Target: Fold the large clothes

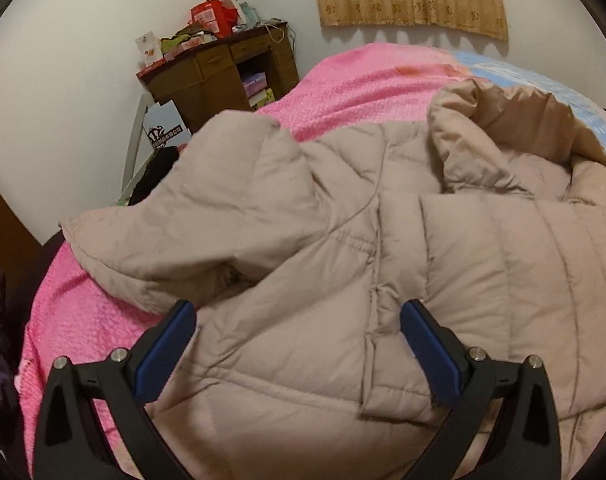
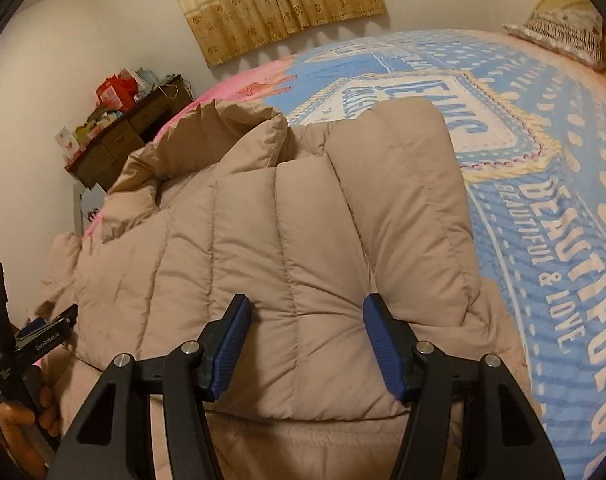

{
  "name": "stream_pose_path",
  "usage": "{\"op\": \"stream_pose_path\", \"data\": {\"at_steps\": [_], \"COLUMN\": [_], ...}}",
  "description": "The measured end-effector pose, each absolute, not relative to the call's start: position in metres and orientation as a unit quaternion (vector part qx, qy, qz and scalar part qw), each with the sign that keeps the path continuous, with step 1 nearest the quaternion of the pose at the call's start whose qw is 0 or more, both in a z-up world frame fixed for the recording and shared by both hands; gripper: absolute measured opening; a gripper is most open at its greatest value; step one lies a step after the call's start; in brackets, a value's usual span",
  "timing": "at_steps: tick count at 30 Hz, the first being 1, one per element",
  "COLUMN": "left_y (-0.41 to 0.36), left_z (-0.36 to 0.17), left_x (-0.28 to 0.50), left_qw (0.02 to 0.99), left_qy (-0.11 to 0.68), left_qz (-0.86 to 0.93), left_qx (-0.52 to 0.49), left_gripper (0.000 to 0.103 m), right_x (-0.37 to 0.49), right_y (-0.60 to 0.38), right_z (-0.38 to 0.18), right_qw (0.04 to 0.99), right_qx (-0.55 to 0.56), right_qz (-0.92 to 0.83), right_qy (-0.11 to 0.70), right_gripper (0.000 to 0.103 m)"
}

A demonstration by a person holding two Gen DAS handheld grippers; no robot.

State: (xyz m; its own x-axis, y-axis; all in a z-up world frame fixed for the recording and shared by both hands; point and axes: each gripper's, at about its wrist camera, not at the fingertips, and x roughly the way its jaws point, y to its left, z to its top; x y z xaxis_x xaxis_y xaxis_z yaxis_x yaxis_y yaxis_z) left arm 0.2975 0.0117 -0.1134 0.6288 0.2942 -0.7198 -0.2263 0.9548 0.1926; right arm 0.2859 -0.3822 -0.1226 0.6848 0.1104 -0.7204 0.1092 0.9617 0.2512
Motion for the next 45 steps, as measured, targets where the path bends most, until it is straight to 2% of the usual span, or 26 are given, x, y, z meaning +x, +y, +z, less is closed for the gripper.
{"op": "stream_pose_path", "data": {"at_steps": [6,14,22,29,35,41,45], "left_y": [0.004,0.054,0.09,0.191,0.288,0.318,0.321], "left_z": [-0.109,-0.069,-0.053,-0.046,-0.051,-0.091,-0.104], "left_x": [0.282,0.238,0.237,0.237,0.243,0.292,0.317], "left_qw": [0.91,0.935,0.937,0.925,0.886,0.846,0.845], "left_qy": [0.381,0.335,0.322,0.298,0.25,0.309,0.327], "left_qz": [0.141,0.113,0.139,0.211,0.31,0.323,0.312], "left_qx": [0.079,0.005,0.005,-0.101,-0.24,-0.29,-0.288], "left_gripper": [0.103,0.103,0.103,0.103,0.103,0.103,0.103], "right_x": [0.283,0.28,0.28,0.279,0.28,0.28,0.28], "right_y": [-0.369,-0.371,-0.371,-0.371,-0.373,-0.373,-0.373], "right_z": [-0.12,-0.119,-0.12,-0.12,-0.121,-0.121,-0.121], "right_qw": [0.913,0.915,0.915,0.916,0.916,0.916,0.916], "right_qx": [0.097,0.108,0.108,0.114,0.12,0.119,0.12], "right_qz": [-0.01,-0.005,-0.003,0.002,0.008,0.008,0.008], "right_qy": [0.396,0.389,0.388,0.385,0.382,0.382,0.382], "right_gripper": [0.067,0.069,0.071,0.072,0.074,0.075,0.075]}}
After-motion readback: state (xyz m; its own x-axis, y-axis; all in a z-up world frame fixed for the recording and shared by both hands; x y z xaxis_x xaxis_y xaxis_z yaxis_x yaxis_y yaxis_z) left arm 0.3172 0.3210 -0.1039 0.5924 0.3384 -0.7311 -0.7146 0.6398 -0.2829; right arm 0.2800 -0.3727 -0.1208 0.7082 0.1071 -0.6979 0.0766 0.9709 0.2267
